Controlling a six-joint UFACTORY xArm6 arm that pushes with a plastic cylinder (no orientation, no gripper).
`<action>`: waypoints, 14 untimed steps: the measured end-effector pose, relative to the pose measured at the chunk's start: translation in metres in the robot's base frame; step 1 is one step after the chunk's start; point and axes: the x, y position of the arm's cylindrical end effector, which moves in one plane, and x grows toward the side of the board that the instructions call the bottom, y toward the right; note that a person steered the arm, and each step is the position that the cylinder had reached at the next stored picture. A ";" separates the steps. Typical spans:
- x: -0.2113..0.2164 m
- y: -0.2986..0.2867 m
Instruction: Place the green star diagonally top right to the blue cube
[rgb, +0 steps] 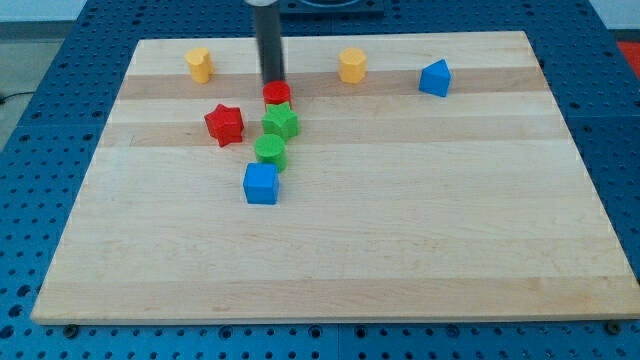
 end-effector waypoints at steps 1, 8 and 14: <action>0.024 -0.017; 0.086 0.087; -0.008 0.158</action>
